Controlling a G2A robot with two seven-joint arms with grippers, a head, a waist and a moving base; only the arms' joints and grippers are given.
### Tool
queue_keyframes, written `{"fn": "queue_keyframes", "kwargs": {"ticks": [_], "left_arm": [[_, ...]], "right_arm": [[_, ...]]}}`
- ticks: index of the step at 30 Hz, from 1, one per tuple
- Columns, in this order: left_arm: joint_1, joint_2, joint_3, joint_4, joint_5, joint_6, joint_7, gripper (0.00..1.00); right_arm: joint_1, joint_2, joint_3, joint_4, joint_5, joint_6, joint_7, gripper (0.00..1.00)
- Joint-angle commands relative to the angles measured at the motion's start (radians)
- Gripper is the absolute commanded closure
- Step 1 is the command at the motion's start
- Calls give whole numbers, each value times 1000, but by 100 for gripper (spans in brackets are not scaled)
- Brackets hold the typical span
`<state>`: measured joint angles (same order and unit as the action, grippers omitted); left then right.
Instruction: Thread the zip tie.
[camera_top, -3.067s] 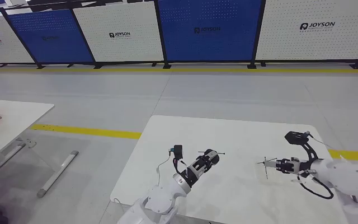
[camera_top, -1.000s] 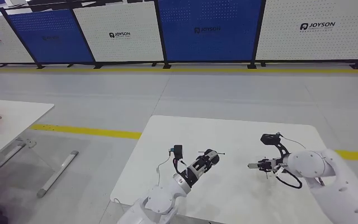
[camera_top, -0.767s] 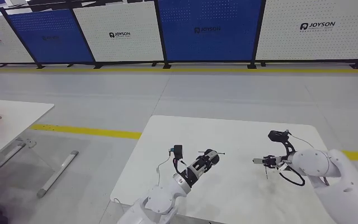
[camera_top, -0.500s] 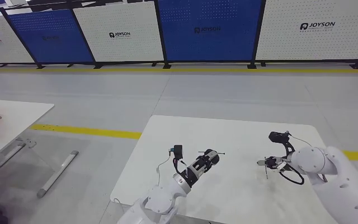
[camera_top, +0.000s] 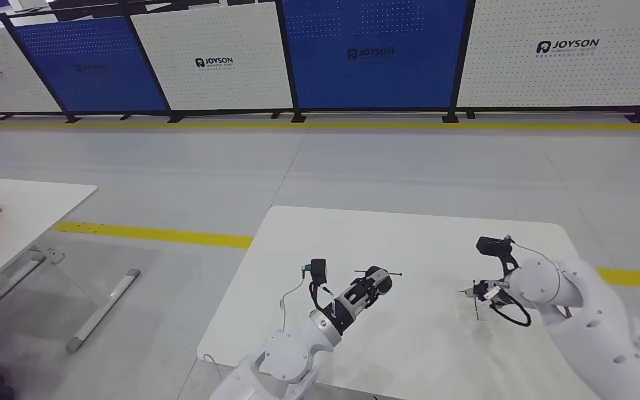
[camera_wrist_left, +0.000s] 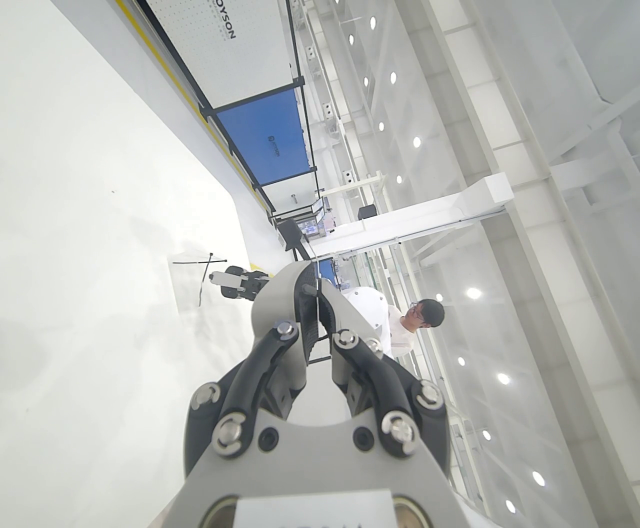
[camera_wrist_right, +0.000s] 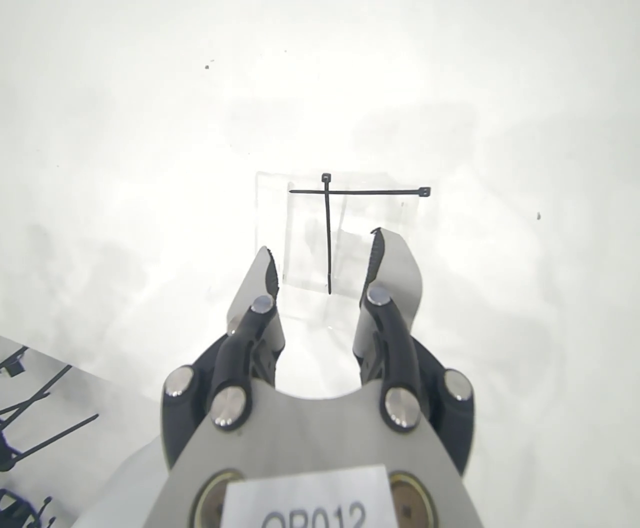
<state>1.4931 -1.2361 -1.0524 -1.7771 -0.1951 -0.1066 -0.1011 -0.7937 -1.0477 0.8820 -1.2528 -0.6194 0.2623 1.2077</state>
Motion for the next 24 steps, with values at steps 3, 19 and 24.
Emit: {"fn": "queue_keyframes", "kwargs": {"ticks": [3,19,24], "left_arm": [[0,0,0,0,0,0,0,100],[0,0,0,0,0,0,0,100],[0,0,0,0,0,0,0,100]], "right_arm": [[17,-12,-22,24,-3,-1,10,74],[77,-61,-92,144,-4,6,2,72],[88,-73,-103,164,-8,11,0,74]]}}
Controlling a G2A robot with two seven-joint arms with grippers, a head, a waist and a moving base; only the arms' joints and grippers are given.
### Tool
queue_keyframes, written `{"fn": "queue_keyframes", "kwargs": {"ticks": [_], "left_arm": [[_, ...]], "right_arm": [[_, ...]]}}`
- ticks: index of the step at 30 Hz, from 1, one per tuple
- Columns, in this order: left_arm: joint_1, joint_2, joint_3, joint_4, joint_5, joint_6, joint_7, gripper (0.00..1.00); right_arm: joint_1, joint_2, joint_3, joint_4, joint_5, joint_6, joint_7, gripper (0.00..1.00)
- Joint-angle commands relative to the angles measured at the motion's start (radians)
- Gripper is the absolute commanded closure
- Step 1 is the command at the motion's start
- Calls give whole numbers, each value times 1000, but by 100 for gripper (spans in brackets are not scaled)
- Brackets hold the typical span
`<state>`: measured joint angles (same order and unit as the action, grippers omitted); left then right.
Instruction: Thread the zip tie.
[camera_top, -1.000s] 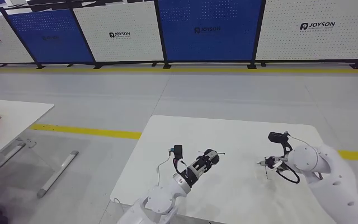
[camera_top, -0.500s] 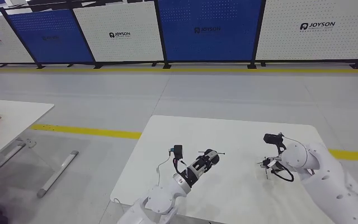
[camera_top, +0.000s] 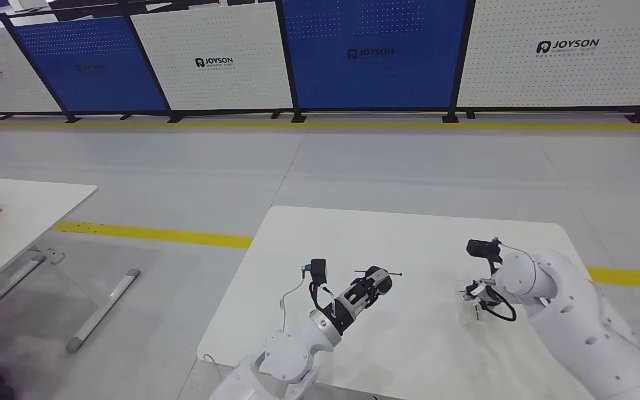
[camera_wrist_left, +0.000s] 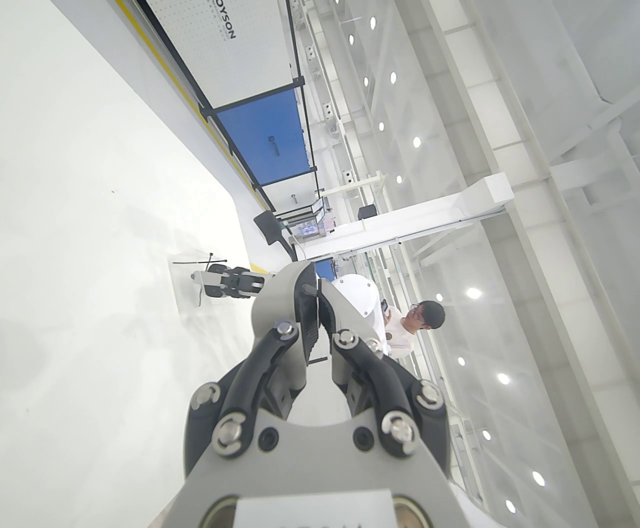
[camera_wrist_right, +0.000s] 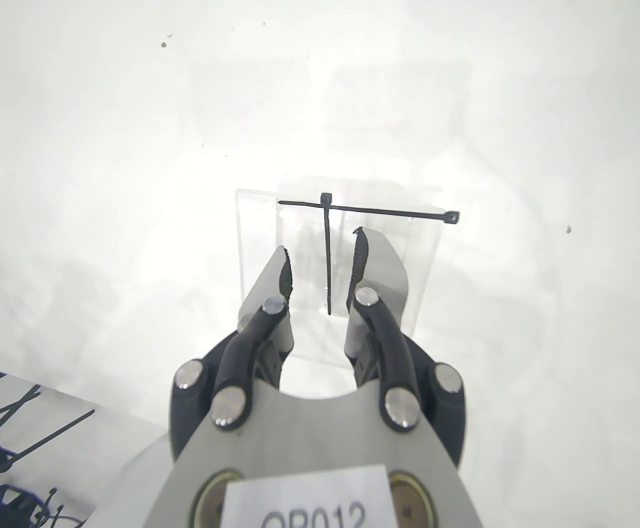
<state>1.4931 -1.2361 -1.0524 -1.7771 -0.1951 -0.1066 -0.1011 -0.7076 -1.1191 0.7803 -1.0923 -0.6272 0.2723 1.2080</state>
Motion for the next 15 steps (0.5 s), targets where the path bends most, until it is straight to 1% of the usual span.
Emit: {"fn": "queue_keyframes", "kwargs": {"ticks": [1,4,11,12,13,14,15], "left_arm": [[0,0,0,0,0,0,0,100],[0,0,0,0,0,0,0,100],[0,0,0,0,0,0,0,100],[0,0,0,0,0,0,0,100],[0,0,0,0,0,0,0,100],[0,0,0,0,0,0,0,100],[0,0,0,0,0,0,0,100]], "right_arm": [[3,-4,-3,7,-1,1,0,75],[7,-10,-7,19,-1,-1,-1,75],[19,-23,-15,52,-5,0,-4,80],[21,-25,-16,56,-5,-1,-4,86],[23,-27,-17,61,-5,-2,-4,96],[25,-28,-17,65,-5,-3,-5,100],[26,-29,-16,67,-5,-5,-5,100]]}}
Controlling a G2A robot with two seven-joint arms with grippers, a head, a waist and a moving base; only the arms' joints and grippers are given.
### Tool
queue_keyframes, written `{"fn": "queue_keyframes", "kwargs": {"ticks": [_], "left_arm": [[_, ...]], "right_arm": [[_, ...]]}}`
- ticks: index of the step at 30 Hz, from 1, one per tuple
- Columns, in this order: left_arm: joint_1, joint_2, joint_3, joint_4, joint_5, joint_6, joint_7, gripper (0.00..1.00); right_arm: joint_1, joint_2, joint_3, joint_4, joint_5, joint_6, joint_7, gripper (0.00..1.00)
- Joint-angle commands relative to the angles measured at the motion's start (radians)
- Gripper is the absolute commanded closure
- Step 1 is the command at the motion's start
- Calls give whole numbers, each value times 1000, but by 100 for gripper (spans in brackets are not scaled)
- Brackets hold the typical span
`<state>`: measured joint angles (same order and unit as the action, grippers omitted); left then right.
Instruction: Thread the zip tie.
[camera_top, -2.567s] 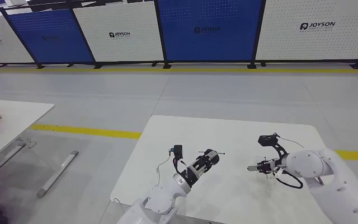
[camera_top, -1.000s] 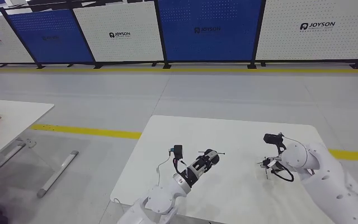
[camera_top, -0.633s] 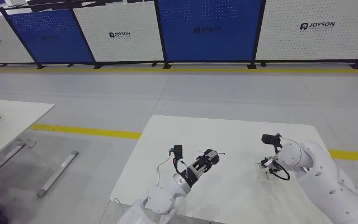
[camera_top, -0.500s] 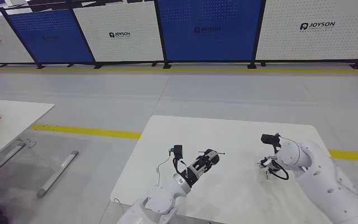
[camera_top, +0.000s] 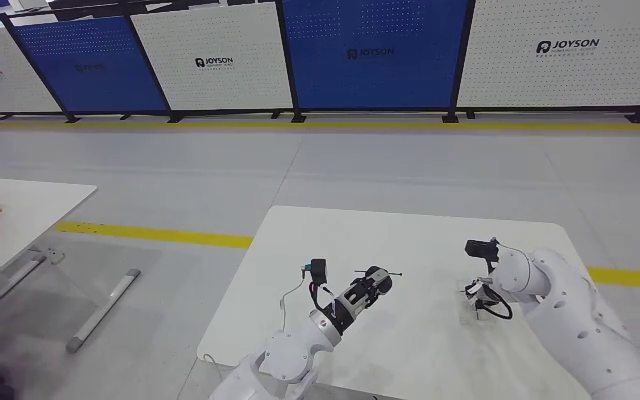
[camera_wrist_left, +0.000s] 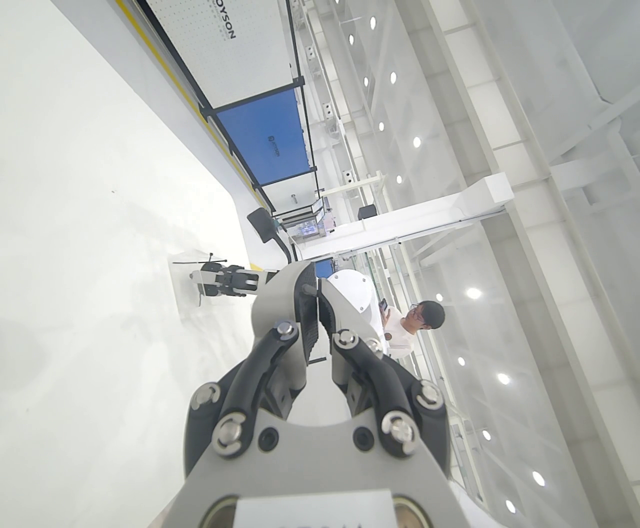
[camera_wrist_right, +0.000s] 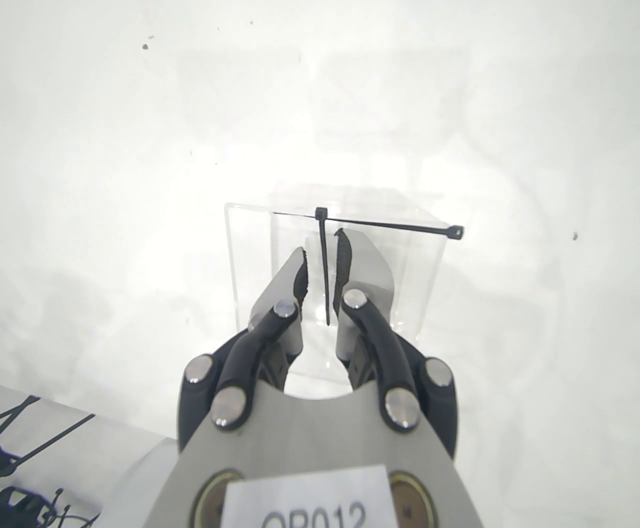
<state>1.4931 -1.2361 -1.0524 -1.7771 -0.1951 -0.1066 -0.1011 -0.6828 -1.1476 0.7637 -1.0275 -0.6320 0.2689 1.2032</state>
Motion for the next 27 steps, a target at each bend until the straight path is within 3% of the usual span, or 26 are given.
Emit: {"fn": "queue_keyframes", "kwargs": {"ticks": [1,6,11,18,23,27], "left_arm": [[0,0,0,0,0,0,0,100],[0,0,0,0,0,0,0,100],[0,0,0,0,0,0,0,100],[0,0,0,0,0,0,0,100],[0,0,0,0,0,0,0,100],[0,0,0,0,0,0,0,100]], "right_arm": [[2,-2,2,3,-2,-3,-3,100],[-13,4,27,-16,-15,13,-24,100],[-68,30,93,-96,-16,8,-46,100],[-212,83,254,-285,-16,33,-121,100],[-391,122,420,-492,20,41,-207,100],[-401,124,427,-503,20,40,-207,100]]}}
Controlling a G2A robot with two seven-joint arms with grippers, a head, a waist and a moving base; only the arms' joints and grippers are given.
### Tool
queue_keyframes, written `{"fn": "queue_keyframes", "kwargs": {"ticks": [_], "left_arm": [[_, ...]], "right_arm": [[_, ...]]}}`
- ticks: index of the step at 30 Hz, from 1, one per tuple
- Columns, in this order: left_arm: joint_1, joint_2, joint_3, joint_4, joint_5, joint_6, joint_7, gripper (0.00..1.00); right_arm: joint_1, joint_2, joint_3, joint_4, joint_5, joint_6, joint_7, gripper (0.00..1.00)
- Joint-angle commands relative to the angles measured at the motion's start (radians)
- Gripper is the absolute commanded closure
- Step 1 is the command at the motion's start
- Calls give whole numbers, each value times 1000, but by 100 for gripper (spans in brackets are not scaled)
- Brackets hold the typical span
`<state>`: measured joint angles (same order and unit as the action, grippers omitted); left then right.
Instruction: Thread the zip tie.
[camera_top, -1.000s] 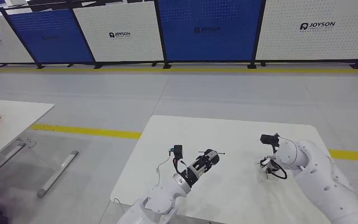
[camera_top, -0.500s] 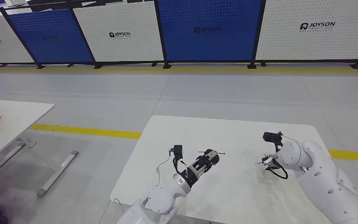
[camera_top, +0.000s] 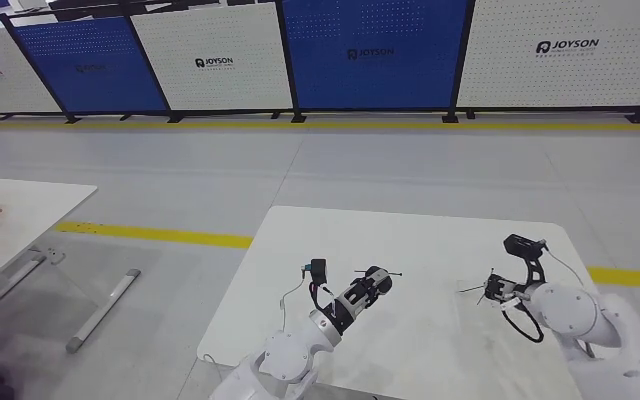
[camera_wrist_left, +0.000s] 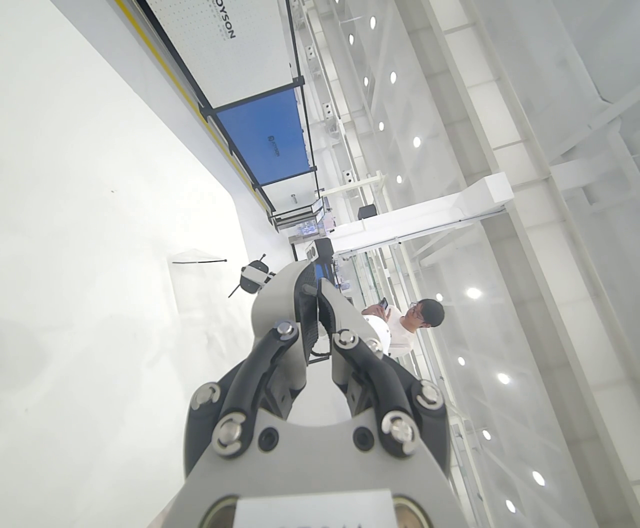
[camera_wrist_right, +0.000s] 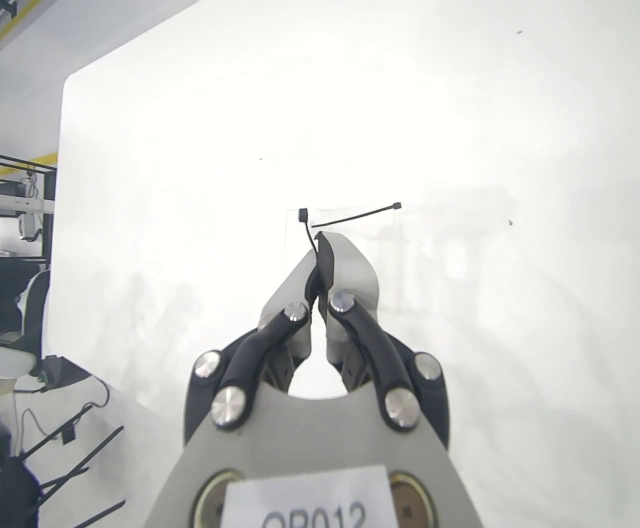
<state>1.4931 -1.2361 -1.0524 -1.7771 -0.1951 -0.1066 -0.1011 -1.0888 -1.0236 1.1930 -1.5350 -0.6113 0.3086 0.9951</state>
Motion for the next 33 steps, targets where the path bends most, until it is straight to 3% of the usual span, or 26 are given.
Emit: {"fn": "queue_keyframes", "kwargs": {"ticks": [1,8,11,15,19,21,31,33], "left_arm": [[0,0,0,0,0,0,0,100],[0,0,0,0,0,0,0,100],[0,0,0,0,0,0,0,100],[0,0,0,0,0,0,0,100],[0,0,0,0,0,0,0,100],[0,0,0,0,0,0,0,100],[0,0,0,0,0,0,0,100],[-3,0,18,3,65,6,10,100]], "right_arm": [[5,0,-2,5,-1,0,1,100],[5,0,-2,5,-1,0,1,100],[-19,-3,0,-1,3,-4,-62,100],[-94,-4,58,-74,64,18,-203,100],[-256,2,165,-223,145,-40,-391,100],[-302,4,187,-258,147,-56,-418,100],[-302,4,187,-258,147,-56,-418,100],[-302,4,187,-258,147,-56,-418,100]]}}
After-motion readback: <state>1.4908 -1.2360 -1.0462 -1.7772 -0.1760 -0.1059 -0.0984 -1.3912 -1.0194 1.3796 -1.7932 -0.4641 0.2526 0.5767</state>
